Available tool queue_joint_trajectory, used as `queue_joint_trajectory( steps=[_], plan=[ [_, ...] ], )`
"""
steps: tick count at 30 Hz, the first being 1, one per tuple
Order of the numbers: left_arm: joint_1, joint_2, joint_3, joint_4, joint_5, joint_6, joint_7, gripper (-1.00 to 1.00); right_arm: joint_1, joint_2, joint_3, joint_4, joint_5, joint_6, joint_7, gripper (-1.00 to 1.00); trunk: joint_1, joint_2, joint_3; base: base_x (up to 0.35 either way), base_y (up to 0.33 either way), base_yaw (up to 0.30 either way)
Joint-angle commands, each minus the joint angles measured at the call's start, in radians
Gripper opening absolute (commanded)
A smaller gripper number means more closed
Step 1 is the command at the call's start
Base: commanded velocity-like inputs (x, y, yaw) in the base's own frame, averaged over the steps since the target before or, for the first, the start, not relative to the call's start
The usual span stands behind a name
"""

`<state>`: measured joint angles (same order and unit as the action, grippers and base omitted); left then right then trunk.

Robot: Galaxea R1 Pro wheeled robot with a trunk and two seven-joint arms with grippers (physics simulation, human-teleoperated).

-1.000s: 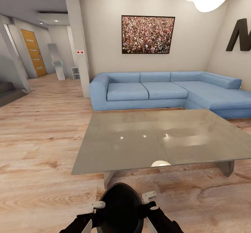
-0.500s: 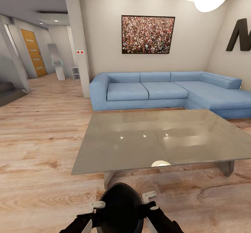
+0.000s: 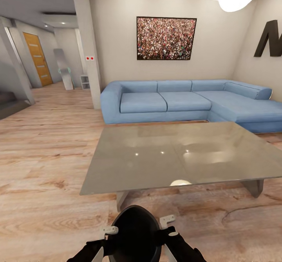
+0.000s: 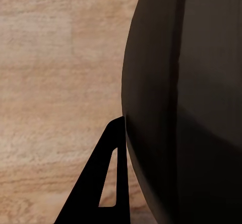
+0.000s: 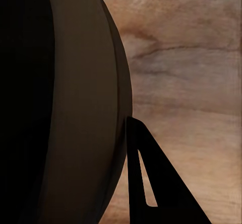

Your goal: Place each of the two pumpkins and all three candles from the living room inside a cabinet in the living room (use any cabinet), then make sure every cabinet is closed, and position the cauldron so it is next to a table in the living room.

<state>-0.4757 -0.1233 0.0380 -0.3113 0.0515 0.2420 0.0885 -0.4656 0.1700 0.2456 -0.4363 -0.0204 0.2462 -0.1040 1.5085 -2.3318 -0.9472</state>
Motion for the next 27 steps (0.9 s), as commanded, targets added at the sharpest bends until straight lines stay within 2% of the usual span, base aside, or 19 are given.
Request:
queue_joint_trajectory(
  steps=[1, 24, 27],
  plan=[
    [0.000, -0.001, -0.004, -0.002, -0.016, 0.006, 0.002, -1.00, -0.001, 0.001, 0.015, -0.035, -0.018, 0.005, 0.035, -1.00, 0.004, -0.008, -0.004, 0.000, 0.000, 0.000],
    [0.000, -0.001, -0.004, -0.002, -0.016, -0.006, 0.002, -1.00, -0.001, 0.002, 0.015, -0.035, -0.018, 0.005, 0.035, -1.00, 0.092, -0.168, -0.076, 0.000, 0.000, 0.000],
    [0.000, -0.001, -0.004, -0.002, -0.015, -0.006, 0.002, -1.00, -0.001, 0.002, 0.015, -0.035, -0.018, 0.005, 0.035, -1.00, 0.093, -0.169, -0.088, 0.000, 0.000, 0.000]
  ],
)
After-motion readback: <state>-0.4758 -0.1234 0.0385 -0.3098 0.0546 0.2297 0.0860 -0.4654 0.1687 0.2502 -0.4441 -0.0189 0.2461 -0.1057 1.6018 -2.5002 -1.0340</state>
